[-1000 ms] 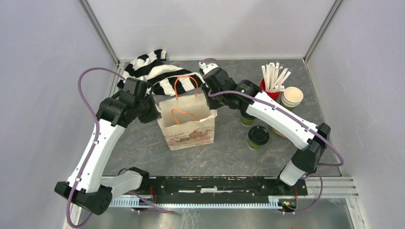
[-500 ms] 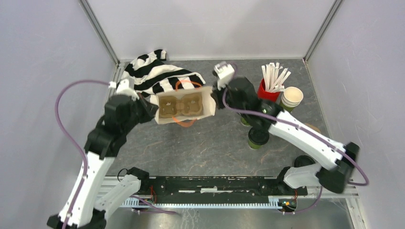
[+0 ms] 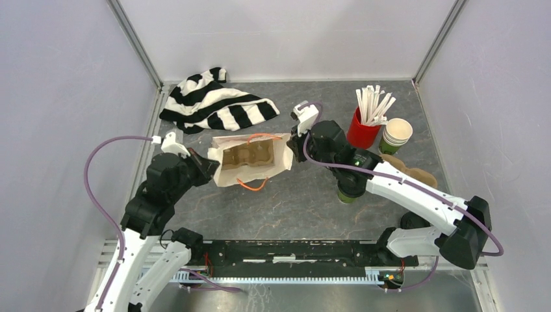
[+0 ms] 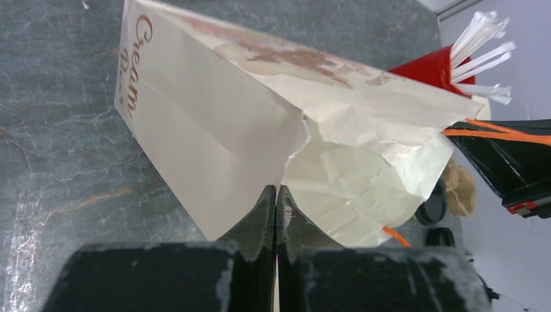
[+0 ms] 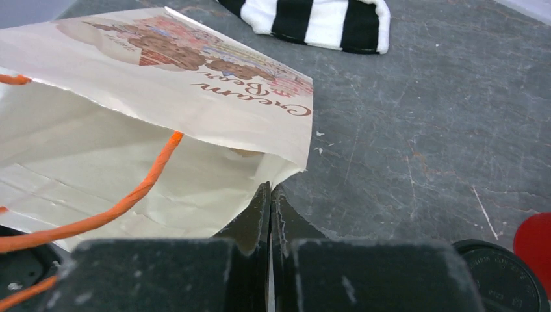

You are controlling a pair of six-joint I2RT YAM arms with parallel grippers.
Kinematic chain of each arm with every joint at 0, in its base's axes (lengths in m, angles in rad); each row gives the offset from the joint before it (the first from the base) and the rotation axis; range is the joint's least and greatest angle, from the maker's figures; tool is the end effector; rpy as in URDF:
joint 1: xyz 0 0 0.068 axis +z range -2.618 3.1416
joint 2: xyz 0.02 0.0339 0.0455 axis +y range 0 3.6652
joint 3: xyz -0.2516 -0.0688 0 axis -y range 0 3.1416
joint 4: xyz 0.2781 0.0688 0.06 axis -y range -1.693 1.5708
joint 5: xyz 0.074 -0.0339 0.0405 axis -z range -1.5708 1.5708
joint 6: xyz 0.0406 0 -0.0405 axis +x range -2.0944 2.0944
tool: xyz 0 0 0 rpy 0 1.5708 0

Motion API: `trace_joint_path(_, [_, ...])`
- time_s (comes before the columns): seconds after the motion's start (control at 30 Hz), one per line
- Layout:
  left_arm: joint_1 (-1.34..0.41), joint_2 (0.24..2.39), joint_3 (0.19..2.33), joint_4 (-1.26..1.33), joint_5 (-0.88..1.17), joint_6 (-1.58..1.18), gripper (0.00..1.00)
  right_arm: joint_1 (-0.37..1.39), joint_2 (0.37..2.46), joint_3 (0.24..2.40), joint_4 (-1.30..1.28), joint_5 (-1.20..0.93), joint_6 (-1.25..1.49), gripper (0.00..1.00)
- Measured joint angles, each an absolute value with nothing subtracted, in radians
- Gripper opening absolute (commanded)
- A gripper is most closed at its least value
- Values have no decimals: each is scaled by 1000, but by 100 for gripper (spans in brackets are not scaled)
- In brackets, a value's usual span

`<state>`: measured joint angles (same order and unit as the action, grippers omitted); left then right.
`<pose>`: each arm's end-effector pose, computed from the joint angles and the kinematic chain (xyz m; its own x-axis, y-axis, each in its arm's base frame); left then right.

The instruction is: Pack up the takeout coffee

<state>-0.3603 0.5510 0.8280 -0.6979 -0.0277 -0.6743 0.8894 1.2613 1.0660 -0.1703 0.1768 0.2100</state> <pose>0.1513 -0.0558 0.3322 -0.5039 -0.4771 -0.7200 0.0181 0.8276 -0.5610 0.2161 0.2551 0.3173 -0.3581 -0.1157 -0.9265 -0.5997 0.7891 0.1332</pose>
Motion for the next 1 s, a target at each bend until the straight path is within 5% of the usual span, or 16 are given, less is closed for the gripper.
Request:
trace_joint_path(0.27, [-360, 753, 1103, -846, -59, -751, 2, 904, 1317, 1356, -408, 168, 337, 43])
trace_joint_path(0.53, [-360, 914, 1142, -958, -46, -807, 8, 905, 1324, 1508, -658, 184, 379, 79])
trace_joint_path(0.6, [-360, 934, 1155, -980, -47, -815, 14, 904, 1324, 1551, -711, 217, 390, 91])
trace_joint_path(0.77, [-360, 941, 1188, -1042, -70, -818, 33, 757, 1268, 1542, -817, 223, 405, 98])
trace_joint_path(1.0, [-360, 956, 1271, -1094, -76, -773, 80, 576, 1124, 1392, -995, 224, 367, 98])
